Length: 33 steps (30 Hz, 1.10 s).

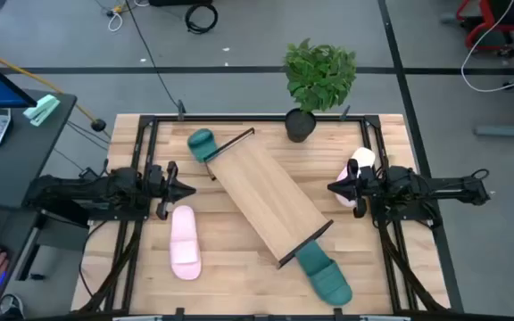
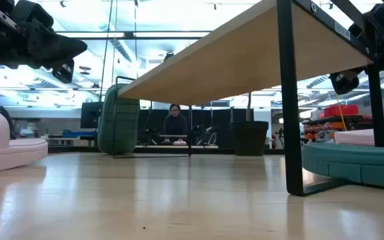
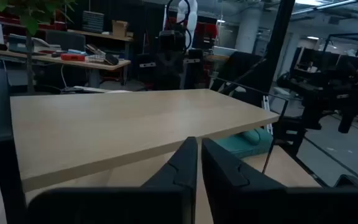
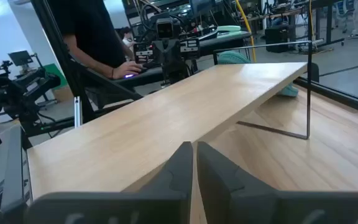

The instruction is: Pick and place slides into the shelf

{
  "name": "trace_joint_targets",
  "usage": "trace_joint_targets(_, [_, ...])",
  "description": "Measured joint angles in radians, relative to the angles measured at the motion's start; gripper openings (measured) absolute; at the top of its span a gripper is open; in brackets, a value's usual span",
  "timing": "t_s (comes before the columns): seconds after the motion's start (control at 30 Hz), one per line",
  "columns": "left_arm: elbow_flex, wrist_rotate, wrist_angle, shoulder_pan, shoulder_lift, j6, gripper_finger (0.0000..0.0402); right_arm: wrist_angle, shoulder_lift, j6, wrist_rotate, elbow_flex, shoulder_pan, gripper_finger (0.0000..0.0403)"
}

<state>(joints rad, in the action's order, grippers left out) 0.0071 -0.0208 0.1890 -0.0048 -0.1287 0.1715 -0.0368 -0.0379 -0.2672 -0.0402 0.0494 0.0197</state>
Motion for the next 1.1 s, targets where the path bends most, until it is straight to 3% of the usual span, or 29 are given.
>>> trace_joint_targets(1.1, [0.0, 0.0, 0.0, 0.0, 0.0, 0.0, 0.0035, 0.0, 0.0, 0.0, 0.0, 0.0, 0.0, 0.003])
